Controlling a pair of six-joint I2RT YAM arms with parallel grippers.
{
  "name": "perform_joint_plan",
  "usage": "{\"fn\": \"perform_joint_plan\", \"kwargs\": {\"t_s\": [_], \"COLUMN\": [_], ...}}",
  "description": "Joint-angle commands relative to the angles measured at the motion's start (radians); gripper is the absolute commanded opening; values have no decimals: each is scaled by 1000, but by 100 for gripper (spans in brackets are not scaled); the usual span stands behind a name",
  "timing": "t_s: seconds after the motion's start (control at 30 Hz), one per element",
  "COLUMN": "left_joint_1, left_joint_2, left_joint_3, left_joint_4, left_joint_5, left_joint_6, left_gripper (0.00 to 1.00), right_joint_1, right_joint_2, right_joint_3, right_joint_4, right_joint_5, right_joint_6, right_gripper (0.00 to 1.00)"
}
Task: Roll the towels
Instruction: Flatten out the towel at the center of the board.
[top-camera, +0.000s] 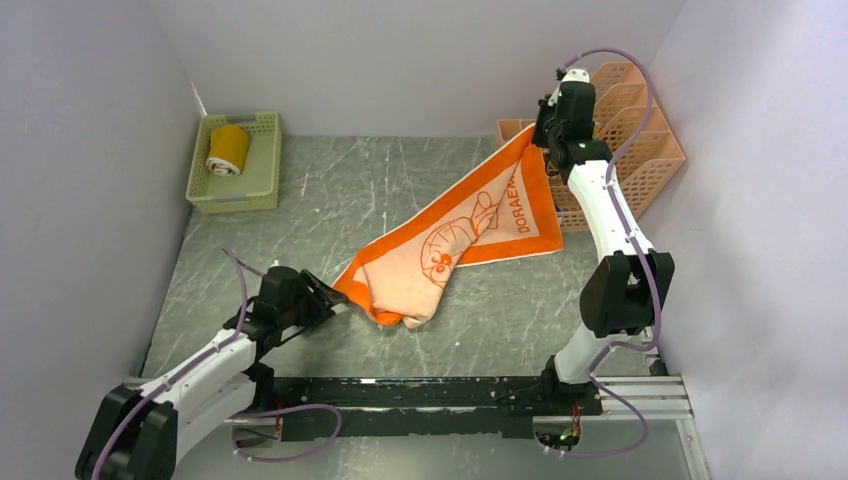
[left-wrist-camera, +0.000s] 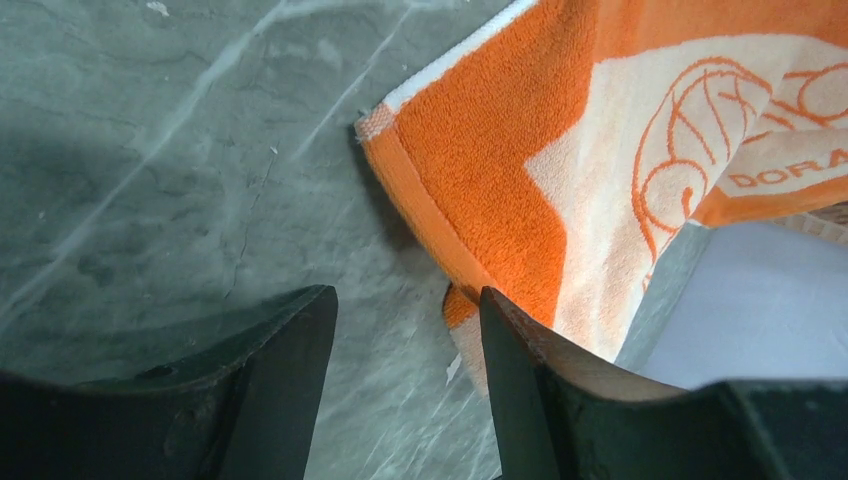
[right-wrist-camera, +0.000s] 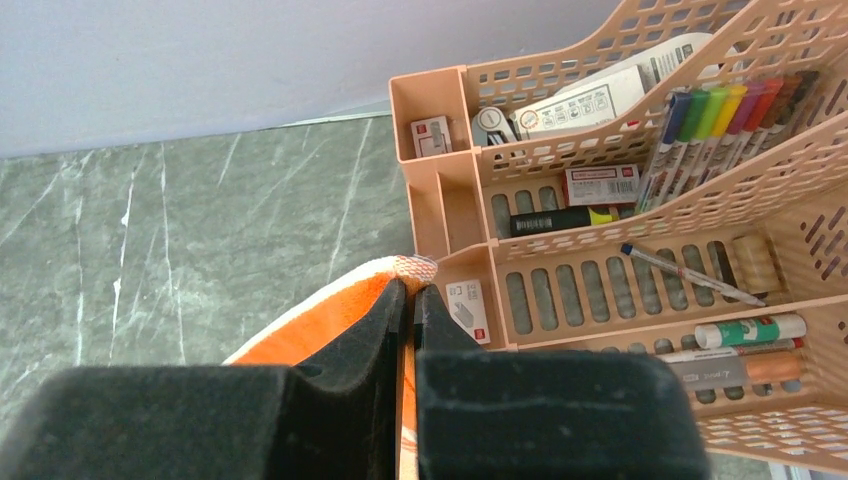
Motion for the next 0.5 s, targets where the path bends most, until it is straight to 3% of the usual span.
{"fn": "perform_joint_plan", "kwargs": {"t_s": [0.0, 0.27, 0.4, 0.47], "left_joint_1": [17, 65, 91, 120], "left_joint_2": [55, 161, 235, 301], "left_joint_3": [-7, -44, -19, -12], "left_joint_4": [103, 267, 327, 384], "left_joint_5": [-14, -21, -10, 19], "left_joint_6": [-9, -35, 6, 42], "left_gripper": [67, 64, 46, 27], "right_joint_1": [2, 2, 2, 3], "right_joint_2": [-35, -30, -28, -26], "right_joint_3": [-10, -10, -8, -8], "right_joint_4": [25, 31, 31, 33], "right_joint_5": [-13, -26, -30, -35], "right_joint_6": [-12, -16, -20, -21], "right_gripper": [0, 0, 0, 0]}}
